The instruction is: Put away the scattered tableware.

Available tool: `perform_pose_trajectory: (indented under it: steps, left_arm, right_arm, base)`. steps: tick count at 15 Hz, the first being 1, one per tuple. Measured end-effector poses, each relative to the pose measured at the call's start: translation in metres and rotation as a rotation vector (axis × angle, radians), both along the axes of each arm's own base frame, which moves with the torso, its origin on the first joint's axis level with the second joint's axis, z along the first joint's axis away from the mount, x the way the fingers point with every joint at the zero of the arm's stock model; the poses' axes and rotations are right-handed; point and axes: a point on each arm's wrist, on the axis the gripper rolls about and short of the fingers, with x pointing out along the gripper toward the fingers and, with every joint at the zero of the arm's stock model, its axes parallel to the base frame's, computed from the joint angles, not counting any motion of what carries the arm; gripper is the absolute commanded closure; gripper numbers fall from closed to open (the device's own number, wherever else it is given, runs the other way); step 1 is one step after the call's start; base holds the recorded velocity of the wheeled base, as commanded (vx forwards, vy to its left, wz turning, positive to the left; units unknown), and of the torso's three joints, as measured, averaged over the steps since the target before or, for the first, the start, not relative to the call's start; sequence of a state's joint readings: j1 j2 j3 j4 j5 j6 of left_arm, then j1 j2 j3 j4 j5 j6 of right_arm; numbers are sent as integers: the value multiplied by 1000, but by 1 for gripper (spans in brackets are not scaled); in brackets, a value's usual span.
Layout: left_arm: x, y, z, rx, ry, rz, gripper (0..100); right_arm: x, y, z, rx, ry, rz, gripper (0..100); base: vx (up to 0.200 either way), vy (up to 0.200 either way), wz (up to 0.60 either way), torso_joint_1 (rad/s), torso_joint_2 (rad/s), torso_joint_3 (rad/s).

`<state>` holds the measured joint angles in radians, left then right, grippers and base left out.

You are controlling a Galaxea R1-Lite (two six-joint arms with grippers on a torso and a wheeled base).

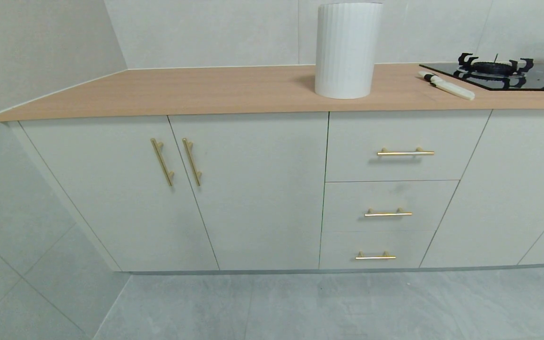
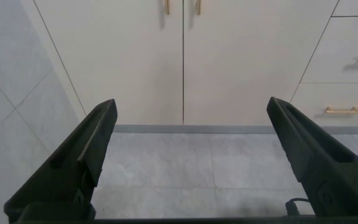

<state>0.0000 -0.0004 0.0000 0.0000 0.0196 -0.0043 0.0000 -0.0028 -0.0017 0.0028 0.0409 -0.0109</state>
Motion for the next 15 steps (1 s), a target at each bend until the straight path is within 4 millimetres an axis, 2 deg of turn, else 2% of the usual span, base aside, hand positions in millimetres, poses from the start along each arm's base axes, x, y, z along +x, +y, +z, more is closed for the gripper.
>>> perform_pose_trajectory:
  steps: [3,15]
  left_arm:
    - [0,0,0,0,0,0,0]
    - [0,0,0,-1,0,0,0]
  right_arm:
    - [0,0,0,3,1,2,0]
    - [0,0,0,3,2,2,0]
  base:
    - [0,0,0,0,0,0]
    - [200,0,0,2,3,2]
